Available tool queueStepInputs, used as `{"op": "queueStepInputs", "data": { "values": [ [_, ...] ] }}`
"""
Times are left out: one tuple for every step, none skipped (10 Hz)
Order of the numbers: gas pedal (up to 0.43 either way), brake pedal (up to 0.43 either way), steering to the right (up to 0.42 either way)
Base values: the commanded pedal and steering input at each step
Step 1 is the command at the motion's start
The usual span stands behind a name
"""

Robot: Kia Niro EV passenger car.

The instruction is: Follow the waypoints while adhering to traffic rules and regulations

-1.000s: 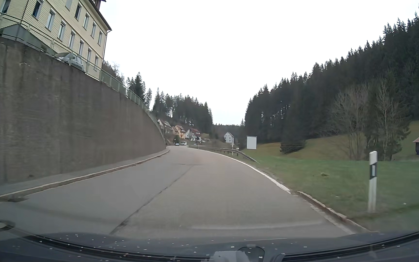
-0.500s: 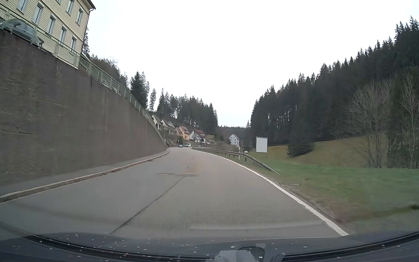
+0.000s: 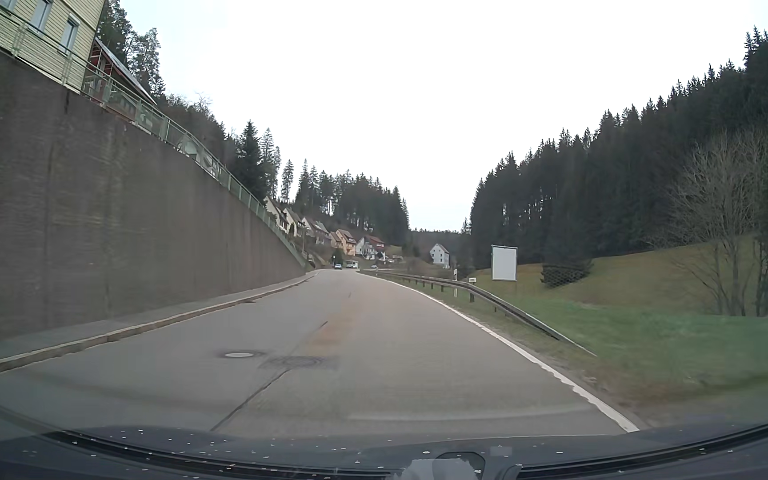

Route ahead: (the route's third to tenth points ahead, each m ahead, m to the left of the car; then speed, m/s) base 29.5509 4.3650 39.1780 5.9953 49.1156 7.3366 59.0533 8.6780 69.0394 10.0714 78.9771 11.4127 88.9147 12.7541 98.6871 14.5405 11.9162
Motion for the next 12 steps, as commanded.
{"op": "queueStepInputs", "data": {
  "values": [
    [0.22,0.0,-0.018],
    [0.22,0.0,-0.019],
    [0.22,0.0,-0.019],
    [0.22,0.0,-0.018],
    [0.22,0.0,-0.019],
    [0.22,0.0,-0.018],
    [0.22,0.0,-0.018],
    [0.22,0.0,-0.018],
    [0.22,0.0,-0.018],
    [0.22,0.0,-0.018],
    [0.22,0.0,-0.018],
    [0.22,0.0,-0.017]
  ]
}}
